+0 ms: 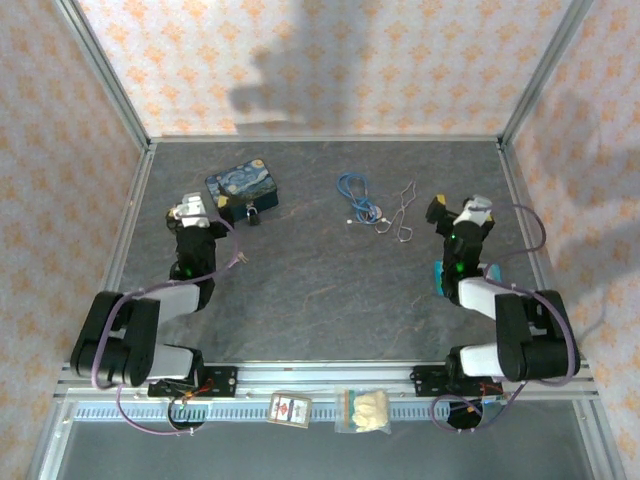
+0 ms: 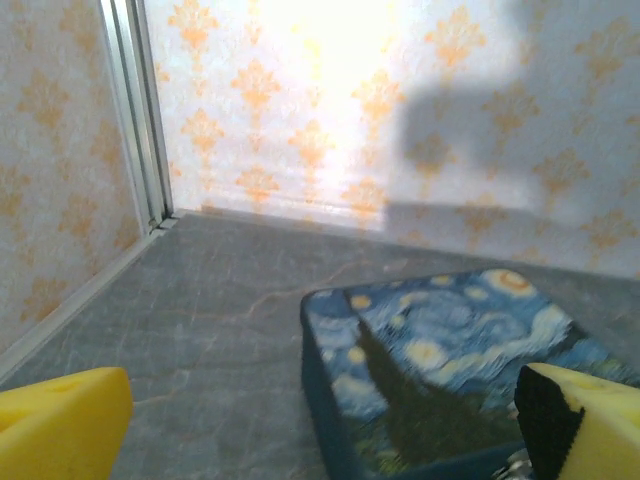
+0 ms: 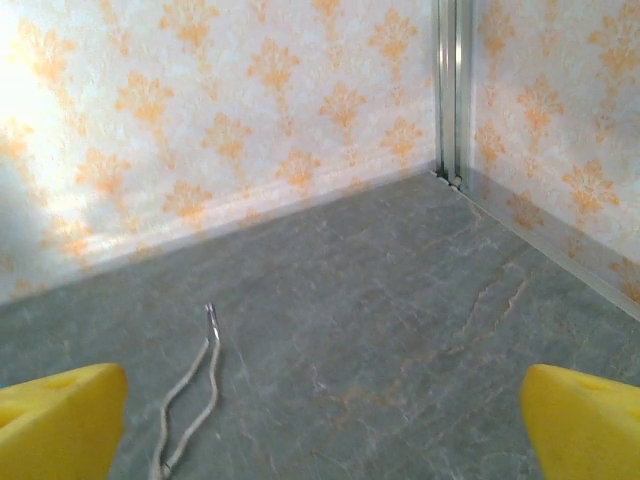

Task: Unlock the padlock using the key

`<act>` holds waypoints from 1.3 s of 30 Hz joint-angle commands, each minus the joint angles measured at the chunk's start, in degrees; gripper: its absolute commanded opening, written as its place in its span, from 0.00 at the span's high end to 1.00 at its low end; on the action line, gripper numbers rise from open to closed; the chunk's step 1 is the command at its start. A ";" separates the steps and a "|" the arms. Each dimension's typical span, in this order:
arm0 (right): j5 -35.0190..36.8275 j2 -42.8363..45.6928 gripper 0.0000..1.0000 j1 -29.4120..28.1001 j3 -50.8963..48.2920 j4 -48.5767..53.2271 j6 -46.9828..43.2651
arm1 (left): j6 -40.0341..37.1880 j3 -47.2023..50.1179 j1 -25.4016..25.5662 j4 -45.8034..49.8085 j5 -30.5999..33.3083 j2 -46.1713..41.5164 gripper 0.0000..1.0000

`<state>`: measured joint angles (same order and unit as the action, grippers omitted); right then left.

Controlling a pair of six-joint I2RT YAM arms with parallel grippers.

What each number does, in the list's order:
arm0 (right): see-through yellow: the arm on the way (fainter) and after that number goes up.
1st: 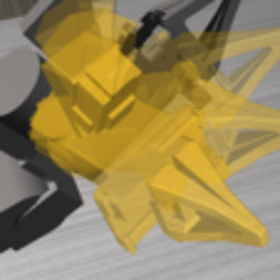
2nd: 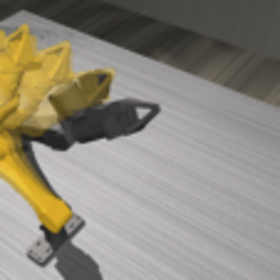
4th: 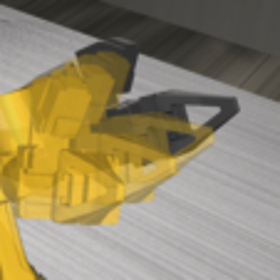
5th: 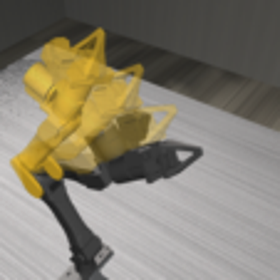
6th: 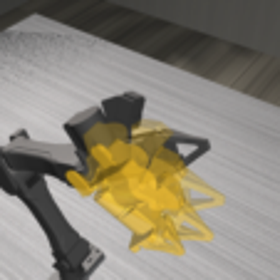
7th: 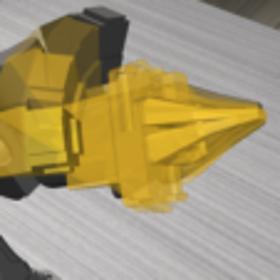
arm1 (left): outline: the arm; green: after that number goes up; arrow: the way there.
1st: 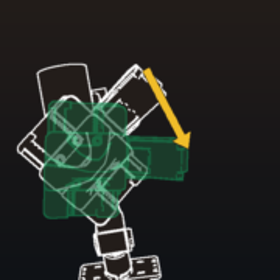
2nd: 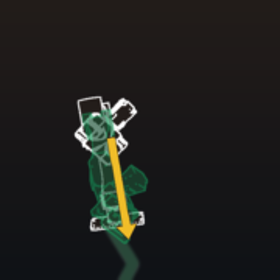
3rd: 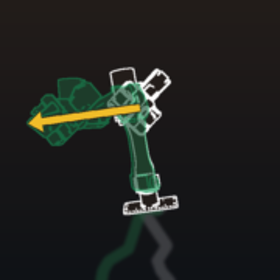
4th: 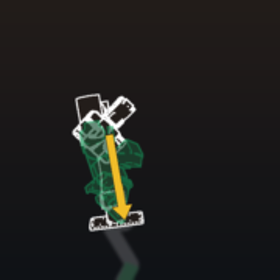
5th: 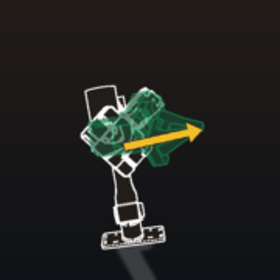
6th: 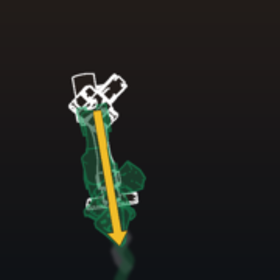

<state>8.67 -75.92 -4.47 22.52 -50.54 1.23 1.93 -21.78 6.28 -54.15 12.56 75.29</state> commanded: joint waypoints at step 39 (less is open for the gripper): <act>-13.56 -2.00 0.01 -23.04 16.50 41.66 19.20 | 34.11 -12.29 9.36 48.60 -5.33 11.49 0.72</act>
<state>-4.97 -77.45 -27.22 37.93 -10.20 20.16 37.10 -32.86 15.46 -6.81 3.66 85.69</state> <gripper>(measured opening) 0.989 0.298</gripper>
